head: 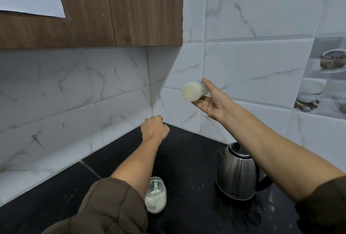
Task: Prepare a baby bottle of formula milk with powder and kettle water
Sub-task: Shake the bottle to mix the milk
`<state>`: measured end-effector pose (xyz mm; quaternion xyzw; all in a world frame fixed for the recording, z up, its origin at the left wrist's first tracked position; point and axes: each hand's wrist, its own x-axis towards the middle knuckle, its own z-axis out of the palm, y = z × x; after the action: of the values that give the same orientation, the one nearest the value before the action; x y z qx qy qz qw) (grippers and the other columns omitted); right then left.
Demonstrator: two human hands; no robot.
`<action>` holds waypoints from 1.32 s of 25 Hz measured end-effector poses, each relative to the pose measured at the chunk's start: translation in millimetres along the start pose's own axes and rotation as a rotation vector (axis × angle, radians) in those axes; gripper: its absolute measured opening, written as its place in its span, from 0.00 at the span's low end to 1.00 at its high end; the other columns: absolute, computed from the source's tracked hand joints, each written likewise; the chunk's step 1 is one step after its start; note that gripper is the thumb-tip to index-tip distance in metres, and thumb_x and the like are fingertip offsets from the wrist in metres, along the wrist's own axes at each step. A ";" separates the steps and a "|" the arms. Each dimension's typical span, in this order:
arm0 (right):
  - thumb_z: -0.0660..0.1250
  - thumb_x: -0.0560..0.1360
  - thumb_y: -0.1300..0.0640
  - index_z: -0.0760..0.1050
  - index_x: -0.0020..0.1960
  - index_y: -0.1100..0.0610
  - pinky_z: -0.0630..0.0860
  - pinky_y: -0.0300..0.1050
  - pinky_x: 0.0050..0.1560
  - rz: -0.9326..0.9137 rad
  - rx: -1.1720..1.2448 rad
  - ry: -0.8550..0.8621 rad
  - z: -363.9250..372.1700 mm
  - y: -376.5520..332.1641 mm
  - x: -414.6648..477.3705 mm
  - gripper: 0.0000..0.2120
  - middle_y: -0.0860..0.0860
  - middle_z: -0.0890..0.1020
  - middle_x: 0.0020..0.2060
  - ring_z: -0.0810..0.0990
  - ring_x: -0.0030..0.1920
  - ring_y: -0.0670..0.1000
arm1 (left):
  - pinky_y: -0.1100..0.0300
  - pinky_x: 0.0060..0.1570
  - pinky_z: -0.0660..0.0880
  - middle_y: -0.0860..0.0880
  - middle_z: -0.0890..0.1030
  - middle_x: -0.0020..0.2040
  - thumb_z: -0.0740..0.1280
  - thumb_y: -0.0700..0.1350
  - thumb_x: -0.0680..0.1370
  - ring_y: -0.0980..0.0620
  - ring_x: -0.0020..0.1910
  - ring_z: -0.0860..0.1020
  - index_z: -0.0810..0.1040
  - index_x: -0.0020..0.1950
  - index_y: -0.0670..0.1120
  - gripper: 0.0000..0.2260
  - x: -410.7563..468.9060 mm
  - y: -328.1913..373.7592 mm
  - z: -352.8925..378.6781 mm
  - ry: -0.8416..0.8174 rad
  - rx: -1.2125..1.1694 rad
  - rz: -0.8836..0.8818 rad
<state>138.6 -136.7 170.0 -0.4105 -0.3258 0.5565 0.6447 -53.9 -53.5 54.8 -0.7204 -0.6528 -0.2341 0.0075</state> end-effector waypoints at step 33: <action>0.72 0.81 0.51 0.73 0.69 0.58 0.86 0.51 0.36 -0.092 0.067 -0.005 23.6 -6.4 -1.5 0.21 0.64 0.83 0.59 0.89 0.46 0.61 | 0.45 0.59 0.77 0.43 0.82 0.57 0.60 0.41 0.79 0.41 0.58 0.77 0.80 0.64 0.43 0.16 1.4 -2.9 -3.3 0.017 -0.025 0.011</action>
<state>120.5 -134.6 186.4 -0.3719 -0.3270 0.5379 0.6822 -57.7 -52.9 57.4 -0.7219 -0.6458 -0.2484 0.0053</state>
